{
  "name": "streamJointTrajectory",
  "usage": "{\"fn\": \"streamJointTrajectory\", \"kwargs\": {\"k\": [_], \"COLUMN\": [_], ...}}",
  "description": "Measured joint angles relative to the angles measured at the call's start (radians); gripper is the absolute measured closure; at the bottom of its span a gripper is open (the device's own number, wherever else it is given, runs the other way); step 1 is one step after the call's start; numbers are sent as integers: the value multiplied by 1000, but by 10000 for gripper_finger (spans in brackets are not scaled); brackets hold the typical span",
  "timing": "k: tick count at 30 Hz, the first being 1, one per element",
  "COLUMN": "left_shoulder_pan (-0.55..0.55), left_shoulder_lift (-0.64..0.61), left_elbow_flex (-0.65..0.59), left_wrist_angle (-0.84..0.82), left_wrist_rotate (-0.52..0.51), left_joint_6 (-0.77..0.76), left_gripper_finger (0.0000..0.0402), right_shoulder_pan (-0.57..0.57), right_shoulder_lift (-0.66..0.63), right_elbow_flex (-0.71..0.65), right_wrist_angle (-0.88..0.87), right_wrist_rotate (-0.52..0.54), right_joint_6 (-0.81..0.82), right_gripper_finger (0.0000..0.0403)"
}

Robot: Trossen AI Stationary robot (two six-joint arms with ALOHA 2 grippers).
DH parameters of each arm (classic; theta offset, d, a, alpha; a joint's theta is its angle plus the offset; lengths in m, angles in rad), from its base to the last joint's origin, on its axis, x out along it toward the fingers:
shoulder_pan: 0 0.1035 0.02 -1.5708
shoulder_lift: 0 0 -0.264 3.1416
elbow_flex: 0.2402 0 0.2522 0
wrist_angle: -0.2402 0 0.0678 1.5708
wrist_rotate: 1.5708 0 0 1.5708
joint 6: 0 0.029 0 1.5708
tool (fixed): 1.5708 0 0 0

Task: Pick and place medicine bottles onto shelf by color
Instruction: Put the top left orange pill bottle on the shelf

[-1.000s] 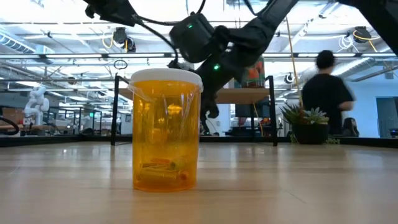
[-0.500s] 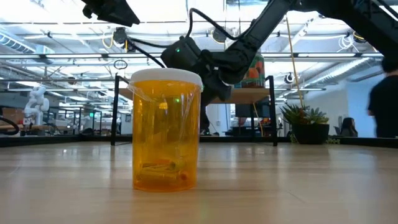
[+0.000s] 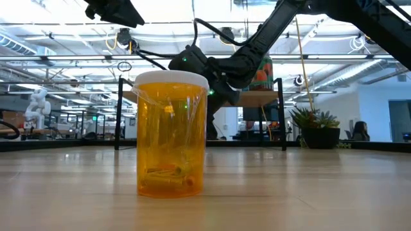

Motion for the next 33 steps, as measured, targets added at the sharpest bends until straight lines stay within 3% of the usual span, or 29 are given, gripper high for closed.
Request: {"fn": "streamJointTrajectory", "kwargs": {"k": [6,10,14,18,24,27,33], "left_shoulder_pan": [0,-13,-60,-118,-177,-197,-181], "left_shoulder_lift": [0,0,-7,-25,-28,2,133], "left_elbow_flex": [0,0,0,0,-1,-53,-234], "left_wrist_angle": [-7,-15,-18,-18,21,221,798], "left_wrist_rotate": [11,37,31,23,56,178,648], "left_joint_6": [-39,-63,-58,-54,27,204,546], "left_gripper_finger": [204,204,204,204,204,204,203], "right_shoulder_pan": [23,80,151,228,349,380,376], "right_shoulder_lift": [0,-8,-49,-144,-312,-392,-530], "right_elbow_flex": [0,-23,-131,-321,-611,-711,-842], "right_wrist_angle": [0,22,138,391,806,952,1095], "right_wrist_rotate": [3,5,10,11,83,66,-274], "right_joint_6": [-48,-81,-106,-202,-524,-676,-654], "right_gripper_finger": [239,240,236,239,236,235,235]}}
